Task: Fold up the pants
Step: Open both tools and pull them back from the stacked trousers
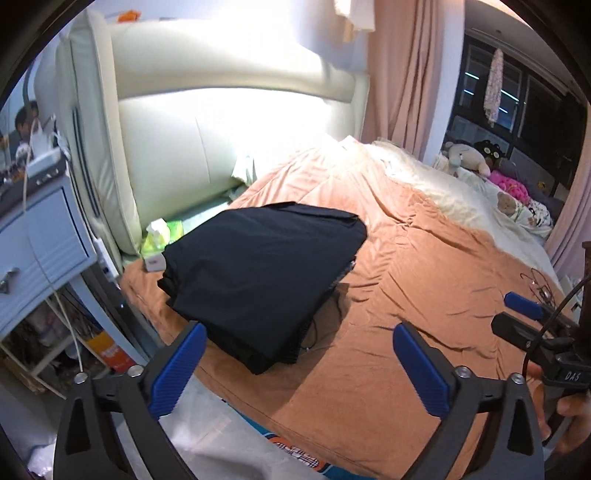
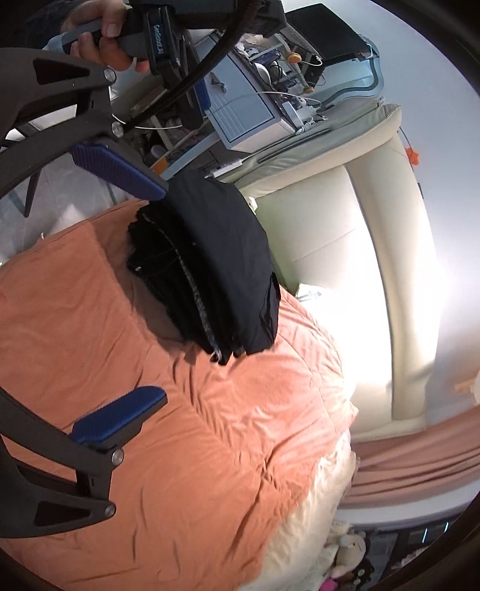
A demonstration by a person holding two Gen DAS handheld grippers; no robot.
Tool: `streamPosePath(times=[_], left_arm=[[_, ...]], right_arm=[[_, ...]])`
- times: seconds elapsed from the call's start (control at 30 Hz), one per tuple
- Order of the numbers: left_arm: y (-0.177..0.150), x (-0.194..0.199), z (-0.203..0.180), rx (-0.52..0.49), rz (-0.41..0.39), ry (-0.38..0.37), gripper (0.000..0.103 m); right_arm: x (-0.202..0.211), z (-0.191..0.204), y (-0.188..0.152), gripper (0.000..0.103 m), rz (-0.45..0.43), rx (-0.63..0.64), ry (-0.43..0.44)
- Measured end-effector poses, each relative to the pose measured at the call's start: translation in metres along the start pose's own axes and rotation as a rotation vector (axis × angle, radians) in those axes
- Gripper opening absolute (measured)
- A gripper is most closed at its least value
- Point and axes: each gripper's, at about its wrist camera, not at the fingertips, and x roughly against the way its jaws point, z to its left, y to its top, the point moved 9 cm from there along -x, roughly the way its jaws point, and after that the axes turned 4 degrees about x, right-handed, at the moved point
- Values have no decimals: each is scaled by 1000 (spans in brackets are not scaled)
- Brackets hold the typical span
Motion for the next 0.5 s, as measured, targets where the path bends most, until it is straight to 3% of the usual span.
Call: streamPosePath(times=[0.5], left_arm=[[-42,73,-61,-95,-56,-69,102]], right_arm=[[129,11,-42,103,-59,-28,-96]])
